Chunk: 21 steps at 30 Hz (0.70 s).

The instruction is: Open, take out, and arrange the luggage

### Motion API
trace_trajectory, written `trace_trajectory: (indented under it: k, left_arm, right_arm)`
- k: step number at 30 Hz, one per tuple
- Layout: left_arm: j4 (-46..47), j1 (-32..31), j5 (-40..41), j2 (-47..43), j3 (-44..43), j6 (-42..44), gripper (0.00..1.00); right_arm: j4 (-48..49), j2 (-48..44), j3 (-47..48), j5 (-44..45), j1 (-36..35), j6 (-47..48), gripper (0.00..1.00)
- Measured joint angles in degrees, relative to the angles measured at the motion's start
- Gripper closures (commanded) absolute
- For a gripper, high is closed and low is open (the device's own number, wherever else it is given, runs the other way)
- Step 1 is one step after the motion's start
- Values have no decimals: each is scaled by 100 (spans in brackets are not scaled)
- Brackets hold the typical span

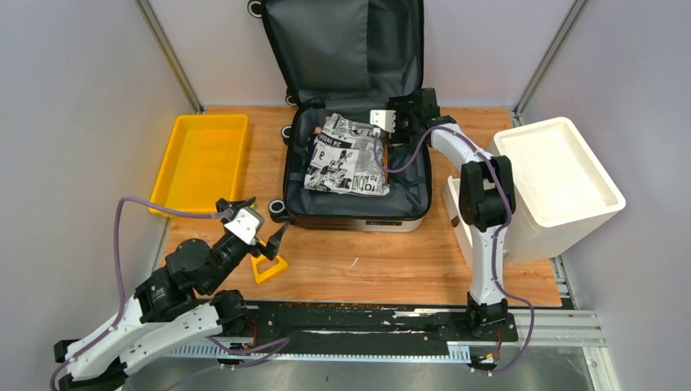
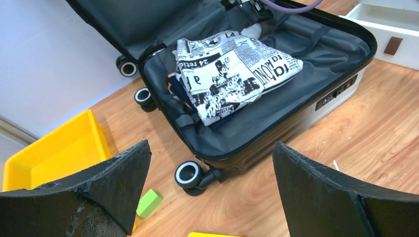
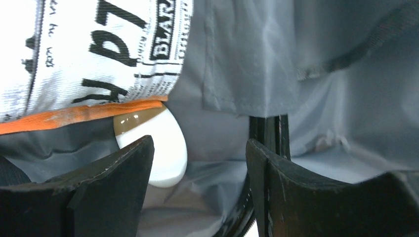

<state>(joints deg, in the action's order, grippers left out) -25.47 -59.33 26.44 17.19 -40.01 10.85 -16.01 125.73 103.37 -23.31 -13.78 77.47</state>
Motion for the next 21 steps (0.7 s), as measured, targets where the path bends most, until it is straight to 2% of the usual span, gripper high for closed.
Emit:
trace_trajectory:
  k: [11,21]
  left_arm:
    - [0,0,-44,-39,2,2,0]
    - [4,0,-66,-39,2,4,0]
  right_arm:
    - [-1360,483,566,-393,46,872,29]
    - [-1631,1073,1115,-164,76,1029,31]
